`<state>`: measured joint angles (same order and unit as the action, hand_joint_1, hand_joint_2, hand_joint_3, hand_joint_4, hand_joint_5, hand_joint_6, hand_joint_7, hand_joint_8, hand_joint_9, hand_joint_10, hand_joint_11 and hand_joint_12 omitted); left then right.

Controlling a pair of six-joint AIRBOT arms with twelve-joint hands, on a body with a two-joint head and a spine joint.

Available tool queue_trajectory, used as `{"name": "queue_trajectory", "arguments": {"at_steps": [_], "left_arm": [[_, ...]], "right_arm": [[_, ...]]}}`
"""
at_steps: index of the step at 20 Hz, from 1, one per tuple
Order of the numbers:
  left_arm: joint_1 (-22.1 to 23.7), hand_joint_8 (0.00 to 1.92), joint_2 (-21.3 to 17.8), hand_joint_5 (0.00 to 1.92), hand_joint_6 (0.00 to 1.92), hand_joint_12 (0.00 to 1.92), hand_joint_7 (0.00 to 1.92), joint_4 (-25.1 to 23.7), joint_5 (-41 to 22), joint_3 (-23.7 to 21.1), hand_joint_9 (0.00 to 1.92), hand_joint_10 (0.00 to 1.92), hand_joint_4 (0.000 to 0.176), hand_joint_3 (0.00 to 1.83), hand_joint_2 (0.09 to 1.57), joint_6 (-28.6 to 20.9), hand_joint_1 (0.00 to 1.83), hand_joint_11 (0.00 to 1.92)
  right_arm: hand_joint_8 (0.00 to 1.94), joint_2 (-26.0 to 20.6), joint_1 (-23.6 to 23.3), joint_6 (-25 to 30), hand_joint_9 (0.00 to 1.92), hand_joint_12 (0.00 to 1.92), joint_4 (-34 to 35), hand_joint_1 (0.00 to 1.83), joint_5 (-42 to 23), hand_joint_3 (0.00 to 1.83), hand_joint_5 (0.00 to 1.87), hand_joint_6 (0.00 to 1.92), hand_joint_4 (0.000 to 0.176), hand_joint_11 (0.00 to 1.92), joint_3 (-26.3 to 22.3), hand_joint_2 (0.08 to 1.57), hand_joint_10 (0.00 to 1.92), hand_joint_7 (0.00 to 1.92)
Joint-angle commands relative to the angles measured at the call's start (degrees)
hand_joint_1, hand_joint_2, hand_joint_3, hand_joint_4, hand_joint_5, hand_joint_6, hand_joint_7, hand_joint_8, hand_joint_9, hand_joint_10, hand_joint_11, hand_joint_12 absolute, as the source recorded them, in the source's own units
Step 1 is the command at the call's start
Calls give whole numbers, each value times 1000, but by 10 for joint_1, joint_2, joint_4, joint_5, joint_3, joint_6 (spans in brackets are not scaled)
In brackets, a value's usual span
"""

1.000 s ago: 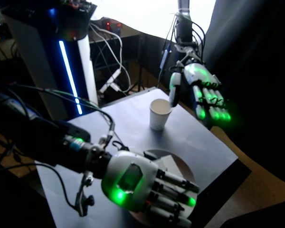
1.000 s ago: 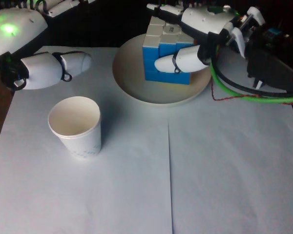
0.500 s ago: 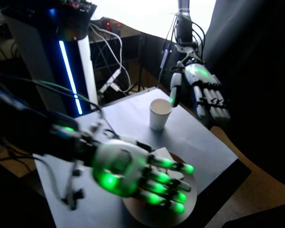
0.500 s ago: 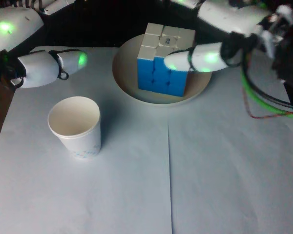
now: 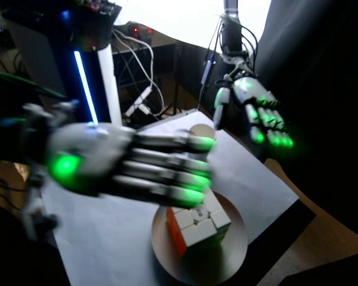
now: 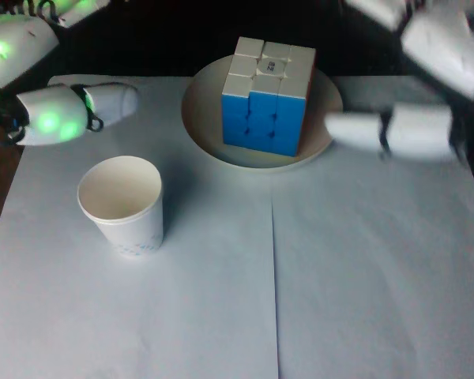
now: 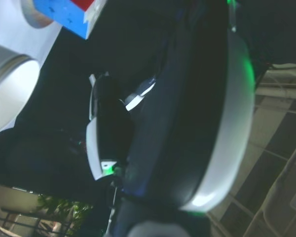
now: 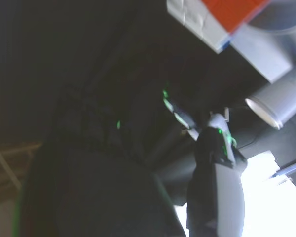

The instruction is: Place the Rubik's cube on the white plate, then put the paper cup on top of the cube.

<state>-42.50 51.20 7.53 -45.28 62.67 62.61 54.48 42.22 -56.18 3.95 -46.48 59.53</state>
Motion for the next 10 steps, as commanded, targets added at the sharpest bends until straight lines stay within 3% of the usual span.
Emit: {"name": "queue_trajectory", "arguments": {"at_steps": [1, 2, 3, 4, 5, 6, 8, 9, 10], "left_arm": [[2, 0, -1, 0, 0, 2, 0, -6, -74, -3, 0, 0, 122, 0, 1260, 0, 221, 4], [-2, 0, -5, 0, 0, 8, 0, -10, -77, -9, 0, 0, 124, 0, 1243, 0, 219, 16], [-6, 0, -10, 0, 0, 23, 0, -14, -82, -16, 2, 1, 119, 0, 1216, 0, 228, 37], [-10, 0, -15, 0, 0, 163, 0, -17, -88, -23, 4, 4, 121, 0, 1195, -1, 211, 7], [-15, 0, -21, 0, 0, 156, 0, -21, -93, -29, 3, 2, 133, 0, 1149, -2, 178, 0], [-20, 0, -28, 0, 0, 146, 0, -31, -100, -36, 7, 4, 137, 0, 1148, -12, 179, 0], [-34, 0, -43, 0, 0, 3, 0, -53, -119, -45, 0, 0, 133, 0, 1136, -51, 214, 0], [-43, 5, -55, 6, 2, 25, 16, -61, -136, -49, 22, 8, 113, 0, 1107, -72, 226, 50], [-49, 2, -64, 2, 0, 388, 19, -66, -149, -54, 39, 7, 118, 14, 1079, -84, 182, 1]], "right_arm": [[101, -5, 3, 2, 1, 1154, -1, 756, -95, 4, 172, 88, 0, 0, -10, 1205, 781, 285], [397, -13, 26, 2, 0, 1289, 4, 802, -103, 1, 157, 270, 0, 0, -22, 1222, 957, 256], [1101, -21, 48, 2, 93, 1601, 10, 849, -112, 0, 44, 963, 0, 0, -32, 1210, 1279, 168], [1212, -27, 66, 2, 164, 1690, 18, 864, -115, 0, 41, 1127, 0, 0, -39, 1210, 1396, 153], [1388, -30, 82, 2, 98, 1544, 27, 853, -117, 9, 52, 1170, 0, 0, -43, 1238, 1460, 113], [1408, -32, 96, 2, 53, 1482, 37, 852, -117, 9, 26, 1121, 0, 0, -46, 1250, 1464, 30], [1324, -33, 111, 2, 57, 1539, 48, 896, -117, 0, 30, 1105, 0, 0, -49, 1235, 1419, 6], [1365, -33, 115, 2, 80, 1658, 50, 930, -117, 0, 15, 1160, 0, 0, -49, 1218, 1493, 25], [1331, -33, 116, 2, 64, 1618, 50, 915, -117, 0, 4, 1104, 0, 0, -50, 1227, 1499, 10]]}}
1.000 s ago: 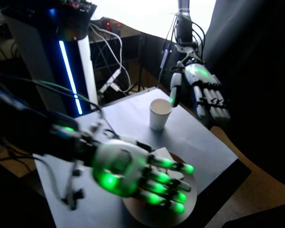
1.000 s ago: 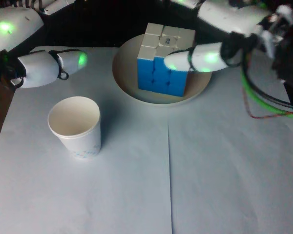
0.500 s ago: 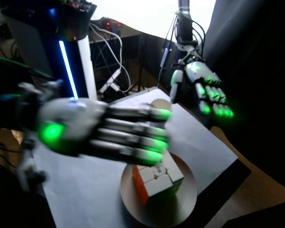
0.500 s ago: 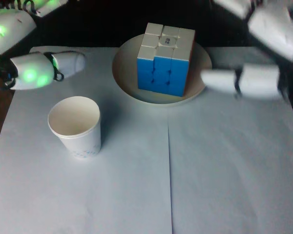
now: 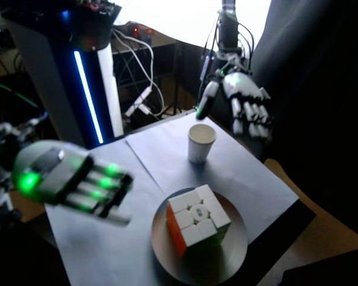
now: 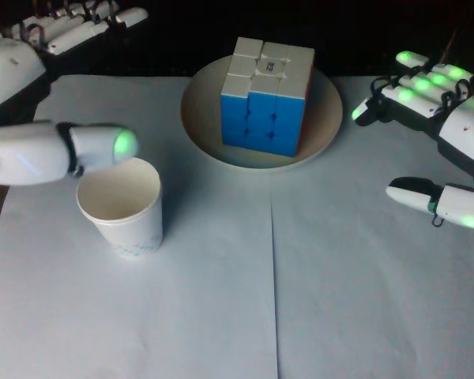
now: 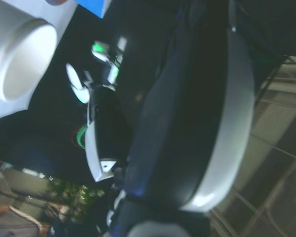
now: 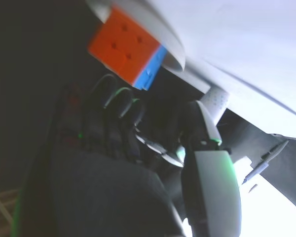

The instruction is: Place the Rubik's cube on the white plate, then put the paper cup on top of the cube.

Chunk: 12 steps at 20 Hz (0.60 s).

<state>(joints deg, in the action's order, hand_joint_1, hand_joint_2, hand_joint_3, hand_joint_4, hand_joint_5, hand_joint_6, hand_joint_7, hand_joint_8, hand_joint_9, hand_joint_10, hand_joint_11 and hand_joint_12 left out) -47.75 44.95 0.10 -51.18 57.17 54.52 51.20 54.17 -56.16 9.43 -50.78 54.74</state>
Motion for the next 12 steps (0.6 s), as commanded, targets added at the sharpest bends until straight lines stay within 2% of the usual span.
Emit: {"name": "queue_trajectory", "arguments": {"at_steps": [1, 2, 3, 4, 5, 6, 7, 8, 9, 10, 11, 12], "left_arm": [[-2, 6, -10, 13, 5, 421, 30, 5, -102, -3, 41, 6, 131, 1, 1063, -12, 231, 0], [-8, 7, -19, 54, 9, 399, 73, 2, -120, -7, 58, 8, 139, 0, 1040, -23, 350, 0], [-11, 4, -24, 87, 8, 497, 99, -1, -134, -10, 79, 11, 141, 0, 1012, -31, 433, 0], [-12, 4, -27, 147, 9, 839, 136, -5, -142, -11, 137, 22, 134, 0, 977, -39, 474, 0], [-12, 3, -27, 159, 5, 949, 149, -10, -145, -10, 154, 19, 118, 1, 975, -46, 461, 0], [-12, 3, -27, 152, 1, 1025, 158, -15, -144, -11, 163, 17, 116, 1, 980, -51, 544, 0], [-12, 3, -26, 152, 1, 1025, 158, -20, -143, -13, 163, 17, 116, 1, 980, -52, 544, 0], [-12, 2, -26, 98, 3, 996, 114, -23, -141, -14, 124, 4, 128, 2, 994, -53, 509, 0], [-12, 2, -24, 74, 4, 1022, 87, -27, -133, -14, 104, 4, 129, 1, 1009, -56, 419, 0], [-12, 2, -22, 84, 4, 1057, 93, -30, -127, -14, 109, 5, 130, 2, 1018, -57, 450, 0], [-12, 11, -17, 107, 7, 1100, 133, -34, -112, -12, 152, 19, 89, 1, 1030, -59, 576, 0], [-12, 9, -10, 132, 6, 975, 178, -38, -99, -9, 176, 19, 74, 0, 1004, -63, 669, 0]], "right_arm": [[1276, 0, -3, 2, 60, 1521, -4, 934, -74, 1, 5, 1065, 0, 0, -2, 1230, 1478, 9], [1142, 0, -2, 2, 27, 1493, -4, 908, -74, 4, 0, 998, 0, 0, -2, 1240, 1448, 0], [1123, 0, -2, 2, 28, 1465, -4, 907, -74, 4, 0, 1002, 0, 0, -2, 1244, 1432, 0], [1163, 0, -2, 2, 63, 1492, -3, 891, -74, 1, 0, 1091, 0, 0, -2, 1239, 1356, 11], [1157, 0, -2, 2, 51, 1540, -3, 876, -74, 2, 0, 1091, 0, 0, -2, 1242, 1345, 2], [1152, 0, -2, 2, 71, 1555, -3, 864, -74, 0, 0, 1102, 0, 0, -2, 1236, 1331, 6], [1152, 0, -2, 2, 71, 1555, -3, 864, -74, 0, 0, 1102, 0, 0, -2, 1236, 1331, 6], [1160, 0, -2, 2, 74, 1496, -3, 877, -74, 3, 0, 1067, 0, 0, -2, 1246, 1307, 0], [1181, 0, -2, 2, 107, 1666, -2, 910, -74, 0, 0, 1198, 0, 0, -1, 1231, 1339, 12], [1169, 0, -2, 2, 90, 1674, -1, 932, -74, 0, 0, 1248, 0, 0, -1, 1221, 1340, 19], [1147, 1, -2, 2, 91, 1684, -1, 949, -74, 0, 0, 1189, 0, 0, -1, 1221, 1348, 21], [1140, 1, -2, 2, 90, 1696, -1, 946, -74, 0, 0, 1069, 0, 0, -1, 1234, 1370, 2]]}}
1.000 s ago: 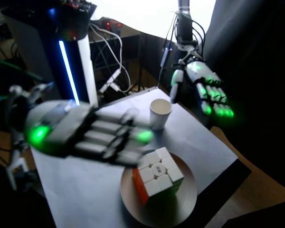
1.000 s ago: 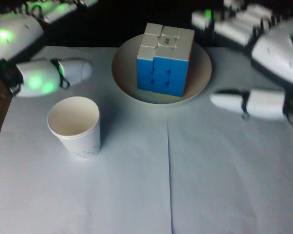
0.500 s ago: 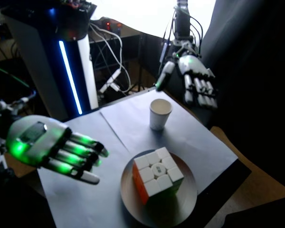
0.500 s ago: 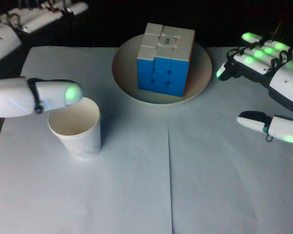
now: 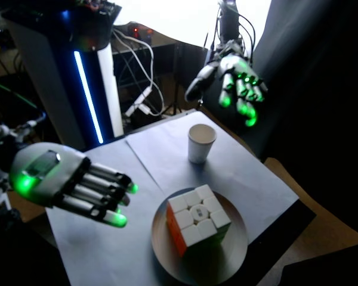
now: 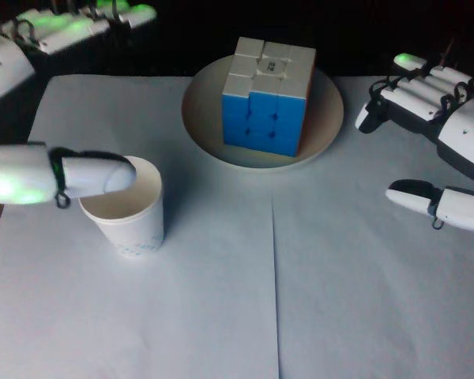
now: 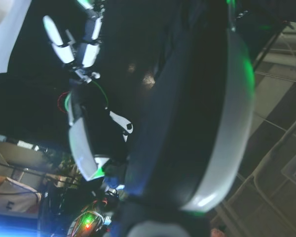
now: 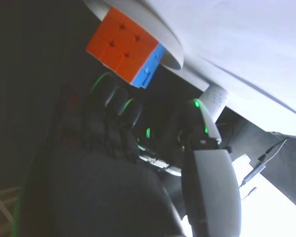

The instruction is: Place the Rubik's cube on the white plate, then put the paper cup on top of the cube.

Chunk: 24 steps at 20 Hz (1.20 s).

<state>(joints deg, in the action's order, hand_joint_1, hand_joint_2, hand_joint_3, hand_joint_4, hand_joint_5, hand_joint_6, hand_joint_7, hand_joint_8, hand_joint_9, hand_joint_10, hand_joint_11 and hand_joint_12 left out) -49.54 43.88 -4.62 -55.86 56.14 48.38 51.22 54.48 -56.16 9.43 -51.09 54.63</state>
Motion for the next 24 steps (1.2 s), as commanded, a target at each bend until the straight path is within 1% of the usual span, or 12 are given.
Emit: {"name": "queue_trajectory", "arguments": {"at_steps": [1, 4, 6, 11, 12, 13, 14, 17, 18, 19, 21, 24], "left_arm": [[6, 7, 7, 134, 4, 952, 184, 6, -38, 4, 184, 19, 70, 0, 999, -4, 685, 0], [5, 3, 27, 102, 5, 534, 159, -1, 8, 10, 123, 6, 90, 1, 1010, -5, 645, 0], [2, 2, 34, 91, 1, 585, 113, -3, 25, 12, 86, 2, 88, 0, 1025, -5, 670, 0], [-4, 0, 44, 59, 0, 582, 111, -9, 60, 14, 129, 4, 100, 2, 1024, -5, 705, 0], [-4, 2, 45, 87, 3, 862, 136, -11, 66, 15, 169, 14, 78, 0, 1022, -5, 685, 0], [-5, 4, 48, 56, 2, 746, 124, -12, 75, 17, 164, 8, 102, 2, 1033, -5, 683, 0], [-6, 13, 52, 125, 17, 806, 181, -12, 81, 20, 179, 11, 76, 0, 1011, -5, 843, 0], [-6, 28, 61, 305, 28, 1229, 339, -12, 91, 28, 321, 65, 78, 9, 1075, -7, 910, 0], [-6, 412, 62, 412, 22, 1565, 298, -11, 90, 29, 95, 1052, 80, 0, 1100, -7, 953, 0], [-6, 1170, 63, 292, 525, 1824, 85, -10, 87, 29, 88, 1533, 76, 2, 1149, -7, 987, 13], [-6, 1675, 63, 43, 1393, 1920, 3, -9, 85, 30, 129, 1892, 61, 7, 1218, -7, 926, 164], [-6, 1920, 63, 101, 1869, 1921, 102, -8, 82, 30, 269, 1921, 93, 0, 1201, -7, 1026, 415]], "right_arm": [[1106, 1, -5, 2, 65, 1662, -1, 925, -71, 5, 0, 1023, 0, 0, 0, 1247, 1363, 0], [1144, 1, -4, 2, 63, 1617, 0, 890, -71, 4, 0, 1039, 0, 0, 0, 1250, 1334, 2], [1155, 1, -4, 2, 49, 1209, 0, 803, -71, 4, 0, 1003, 0, 0, 0, 1262, 1264, 0], [1187, 1, -4, 2, 79, 1608, 0, 872, -71, 0, 0, 1088, 0, 0, 0, 1248, 1350, 0], [1174, 1, -4, 2, 69, 1569, 0, 854, -71, 0, 0, 1078, 0, 0, 0, 1249, 1347, 0], [1150, 1, -4, 2, 53, 1362, 0, 850, -71, 0, 0, 1043, 0, 0, 0, 1244, 1321, 0], [1146, 1, -4, 2, 30, 1102, 0, 873, -71, 0, 0, 1079, 0, 0, 0, 1239, 1266, 0], [1180, 1, -2, 2, 82, 1689, 0, 881, -71, 0, 0, 1191, 0, 0, 0, 1231, 1348, 7], [1146, 1, -2, 2, 79, 1679, 1, 886, -71, 1, 0, 1183, 0, 0, 0, 1238, 1348, 9], [1149, 1, -1, 2, 93, 1631, 1, 862, -71, 4, 0, 1149, 0, 0, 0, 1246, 1301, 2], [1184, 2, -1, 2, 114, 1608, 1, 840, -71, 2, 0, 1138, 0, 0, 0, 1244, 1322, 1], [1242, 2, -1, 2, 52, 1482, 1, 835, -71, 4, 0, 1053, 0, 0, 0, 1251, 1351, 0]]}}
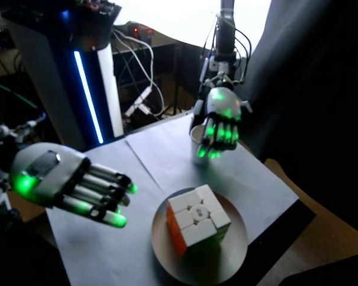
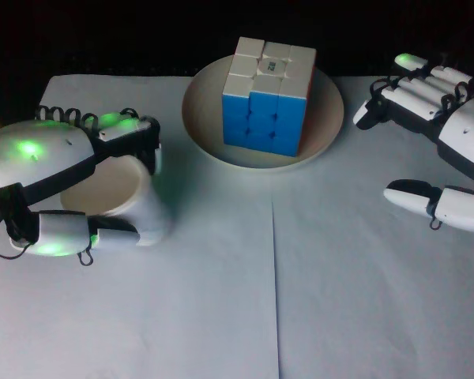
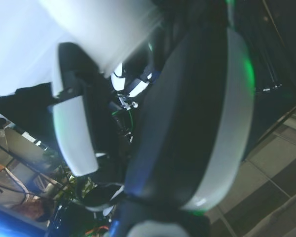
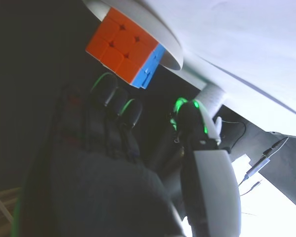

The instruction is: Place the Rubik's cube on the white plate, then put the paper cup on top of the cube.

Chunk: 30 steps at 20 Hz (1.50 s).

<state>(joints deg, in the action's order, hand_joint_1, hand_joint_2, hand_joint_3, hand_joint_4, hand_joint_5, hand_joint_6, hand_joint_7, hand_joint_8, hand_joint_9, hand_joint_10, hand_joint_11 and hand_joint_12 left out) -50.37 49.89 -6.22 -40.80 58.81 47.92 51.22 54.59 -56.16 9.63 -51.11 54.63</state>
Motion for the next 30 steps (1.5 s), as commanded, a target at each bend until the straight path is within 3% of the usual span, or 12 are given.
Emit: {"name": "queue_trajectory", "arguments": {"at_steps": [1, 6, 8, 9, 10, 14, 16, 19, 20, 22, 23, 30], "left_arm": [[2, 1921, 2, 511, 1703, 1921, 136, 8, -69, 3, 276, 1921, 54, 24, 1350, -3, 851, 413], [3, 1695, 1, 178, 1884, 1921, 543, 10, -85, 6, 337, 1921, 62, 0, 1347, -4, 1241, 518], [3, 1891, 2, 107, 1921, 1921, 121, 13, -93, 8, 311, 1921, 145, 0, 1191, -4, 1292, 567], [3, 1682, 1, 125, 1813, 1921, 478, 14, -97, 8, 345, 1858, 41, 4, 1287, -4, 1275, 552], [4, 1634, 0, 155, 1789, 1921, 580, 15, -104, 8, 315, 1843, 30, 8, 1305, -4, 1276, 463], [17, 1920, -7, 64, 1920, 1921, 57, 13, -127, 6, 250, 1921, 106, 0, 1199, -7, 1180, 525], [23, 1775, -9, 138, 1856, 1921, 144, 9, -128, 7, 266, 1921, 55, 0, 1170, -7, 1292, 471], [38, 1888, -16, 55, 1921, 1921, 57, -1, -131, 6, 189, 1921, 142, 0, 1206, -7, 1232, 423], [52, 1779, -18, 117, 1811, 1921, 106, -11, -126, 7, 210, 1921, 69, 0, 1168, -7, 1291, 375], [77, 1736, -18, 175, 1707, 1921, 129, -27, -109, 11, 200, 1921, 85, 0, 1158, -7, 1284, 311], [87, 1818, -17, 80, 1860, 1921, 49, -33, -103, 12, 160, 1921, 171, 0, 1202, -7, 1204, 341], [157, 1855, -2, 103, 1921, 1921, 79, -69, -57, 31, 276, 1921, 147, 0, 1187, -7, 1244, 453]], "right_arm": [[1231, 2, -2, 2, 46, 1488, -1, 853, -70, 2, 0, 1050, 0, 0, 0, 1248, 1350, 0], [1220, 3, -2, 2, 64, 1440, -1, 860, -70, 2, 0, 1049, 0, 0, 0, 1252, 1370, 11], [1199, 3, -2, 2, 64, 789, -1, 843, -70, 2, 0, 927, 0, 0, 0, 1260, 1191, 19], [1169, 3, -2, 2, 89, 1112, -1, 839, -70, 2, 0, 926, 0, 0, 0, 1267, 1224, 35], [1232, 3, -2, 2, 71, 1296, -1, 854, -70, 0, 0, 977, 0, 0, 0, 1266, 1289, 49], [1262, 3, -2, 2, 31, 1000, -1, 819, -70, 1, 0, 881, 0, 0, 0, 1280, 1249, 33], [1222, 3, -2, 2, 68, 826, -1, 763, -70, 0, 0, 936, 0, 0, 0, 1283, 1191, 42], [1162, 3, -2, 2, 56, 822, -1, 804, -70, 1, 0, 907, 0, 0, 0, 1286, 1177, 21], [1161, 3, -2, 2, 68, 904, -1, 808, -70, 0, 0, 936, 0, 0, 0, 1273, 1184, 43], [1200, 4, -2, 2, 56, 924, -1, 819, -70, 0, 0, 975, 0, 0, 0, 1274, 1200, 26], [1215, 4, -2, 2, 13, 951, -1, 803, -70, 0, 0, 943, 0, 0, 0, 1273, 1222, 59], [1119, 5, -2, 2, 24, 1117, -1, 803, -70, 2, 0, 913, 0, 0, 2, 1282, 1199, 36]]}}
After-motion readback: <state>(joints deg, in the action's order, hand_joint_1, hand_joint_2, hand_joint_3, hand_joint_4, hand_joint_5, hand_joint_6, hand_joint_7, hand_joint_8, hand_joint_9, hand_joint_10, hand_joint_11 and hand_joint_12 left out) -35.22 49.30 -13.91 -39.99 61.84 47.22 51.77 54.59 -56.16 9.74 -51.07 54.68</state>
